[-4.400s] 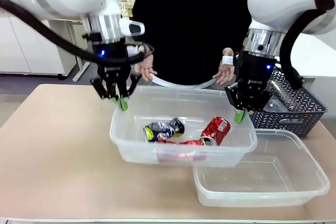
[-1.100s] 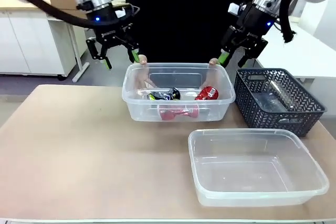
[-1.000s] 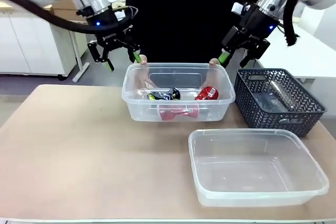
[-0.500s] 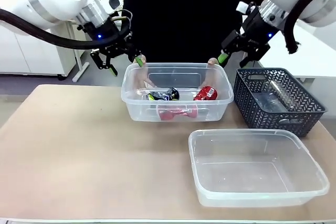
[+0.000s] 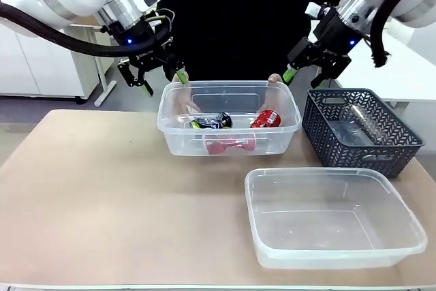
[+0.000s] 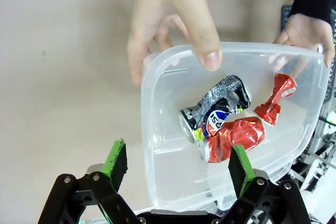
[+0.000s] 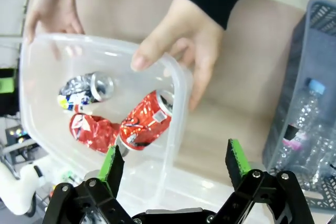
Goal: Sort the waste into each basket.
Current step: Pick up the Organizing box on the right side of the table and lift it.
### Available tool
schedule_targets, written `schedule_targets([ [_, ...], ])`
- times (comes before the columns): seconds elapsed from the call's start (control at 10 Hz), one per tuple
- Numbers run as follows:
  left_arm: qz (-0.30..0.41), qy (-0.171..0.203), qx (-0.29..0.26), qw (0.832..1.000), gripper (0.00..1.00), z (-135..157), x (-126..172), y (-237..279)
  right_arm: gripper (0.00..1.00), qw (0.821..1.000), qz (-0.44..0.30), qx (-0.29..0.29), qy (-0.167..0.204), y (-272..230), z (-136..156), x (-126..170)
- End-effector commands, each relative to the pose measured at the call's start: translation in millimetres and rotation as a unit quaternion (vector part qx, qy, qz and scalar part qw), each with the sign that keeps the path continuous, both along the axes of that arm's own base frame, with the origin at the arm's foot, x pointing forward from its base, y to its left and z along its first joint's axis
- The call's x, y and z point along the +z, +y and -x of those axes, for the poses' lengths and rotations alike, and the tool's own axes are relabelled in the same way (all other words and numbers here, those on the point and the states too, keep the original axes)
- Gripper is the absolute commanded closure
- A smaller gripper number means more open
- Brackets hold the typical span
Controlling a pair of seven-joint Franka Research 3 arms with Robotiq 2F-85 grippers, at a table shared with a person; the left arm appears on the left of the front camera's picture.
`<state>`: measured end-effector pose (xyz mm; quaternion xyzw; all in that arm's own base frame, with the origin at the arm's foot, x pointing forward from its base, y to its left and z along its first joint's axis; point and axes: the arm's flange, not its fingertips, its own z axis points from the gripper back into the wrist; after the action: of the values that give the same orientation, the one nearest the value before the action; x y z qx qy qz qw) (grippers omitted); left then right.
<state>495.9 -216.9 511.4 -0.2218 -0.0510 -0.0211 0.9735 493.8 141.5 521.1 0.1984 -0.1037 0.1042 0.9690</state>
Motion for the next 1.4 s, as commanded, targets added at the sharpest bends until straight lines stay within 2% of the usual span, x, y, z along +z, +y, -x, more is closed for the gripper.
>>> schedule_targets([
  [0.0,0.0,-0.001,0.0,1.0,0.0,1,1,0,0.0,1.0,0.0,0.0,0.0,0,0,0],
  [0.1,0.014,0.009,-0.035,0.999,0.0,20,23,21,0.0,0.998,-0.061,0.018,0.023,-16,42,29],
  [0.2,0.037,0.022,-0.022,0.999,0.0,50,43,45,0.0,0.994,-0.104,-0.005,0.03,-34,88,51],
  [0.3,0.06,0.012,-0.026,0.998,0.0,95,57,64,0.0,0.99,-0.138,-0.023,0.013,-59,141,70],
  [0.4,0.053,0.001,-0.029,0.998,0.0,130,61,66,0.0,0.991,-0.118,-0.066,-0.018,-78,178,76],
  [0.6,0.034,-0.005,-0.052,0.998,0.0,181,54,56,0.0,0.994,-0.064,-0.076,-0.043,-108,228,72],
  [0.7,0.021,-0.012,-0.059,0.998,0.0,201,48,47,0.0,0.995,-0.025,-0.088,-0.051,-120,242,67],
  [0.8,0.011,-0.007,-0.047,0.999,0.0,201,45,43,0.0,0.994,-0.009,-0.091,-0.063,-121,238,65],
  [0.9,0.025,-0.003,-0.051,0.998,0.0,191,62,57,0.0,0.994,-0.073,-0.07,-0.05,-113,235,78],
  [1.0,0.025,-0.003,-0.051,0.998,0.0,191,62,57,0.0,0.994,-0.073,-0.07,-0.05,-113,235,78],
  [1.1,0.011,-0.006,-0.058,0.998,0.0,209,52,49,0.0,0.994,-0.039,-0.081,-0.062,-123,249,70],
  [1.2,0.014,0.011,-0.065,0.998,0.0,190,48,3,0.0,0.99,0.064,-0.103,-0.077,-110,225,50],
  [1.3,-0.005,0.005,-0.001,1.0,0.0,183,38,-52,0.0,0.986,0.125,-0.095,-0.053,-122,219,24],
])
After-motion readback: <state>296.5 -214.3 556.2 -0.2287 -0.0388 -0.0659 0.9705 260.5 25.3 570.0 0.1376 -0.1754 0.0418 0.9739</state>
